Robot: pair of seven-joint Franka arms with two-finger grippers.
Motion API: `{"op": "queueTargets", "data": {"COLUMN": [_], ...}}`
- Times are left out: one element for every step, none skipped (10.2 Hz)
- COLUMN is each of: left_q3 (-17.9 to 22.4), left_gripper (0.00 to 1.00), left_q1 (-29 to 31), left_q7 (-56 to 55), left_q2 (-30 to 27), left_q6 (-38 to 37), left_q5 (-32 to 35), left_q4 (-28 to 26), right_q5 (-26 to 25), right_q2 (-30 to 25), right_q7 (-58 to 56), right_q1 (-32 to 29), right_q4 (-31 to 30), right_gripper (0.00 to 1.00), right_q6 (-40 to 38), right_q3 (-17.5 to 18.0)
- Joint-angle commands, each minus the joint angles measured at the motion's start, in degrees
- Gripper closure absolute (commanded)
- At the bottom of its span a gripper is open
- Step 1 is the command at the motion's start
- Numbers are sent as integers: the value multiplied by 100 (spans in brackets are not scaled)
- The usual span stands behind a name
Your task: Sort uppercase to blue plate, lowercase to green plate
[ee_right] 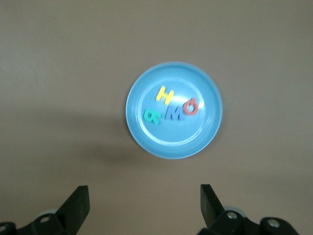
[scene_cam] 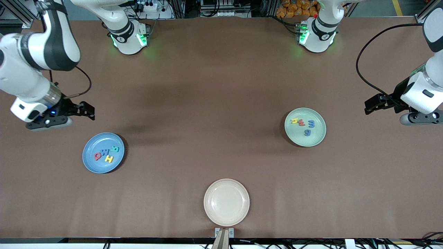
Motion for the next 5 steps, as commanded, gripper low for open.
{"op": "queueTargets", "data": {"left_q3": [48,48,48,48,48], "left_gripper": [0,0,0,0,0], "left_q1": [-14,-14,-14,-14,-14], "left_q7": [40,40,40,31,31], "left_q2": [-46,-46,-46,-46,-46], "left_q6": [-46,-46,-46,-46,-46], "left_q5": [-137,-137,-137,-146,-146], "left_q4": [26,26,26,26,26], "right_q5": [113,113,121,121,121], "right_q2": [30,30,13,30,47], "right_q7": [-293,-293,-284,-276,-258], "right_q1": [-394,-465,-475,-492,-510], "right_q4": [1031,1393,1753,2218,2666], "right_gripper": [0,0,0,0,0], "right_q6": [-696,-1038,-1485,-1986,-2461], "right_q3": [321,366,367,367,367]}}
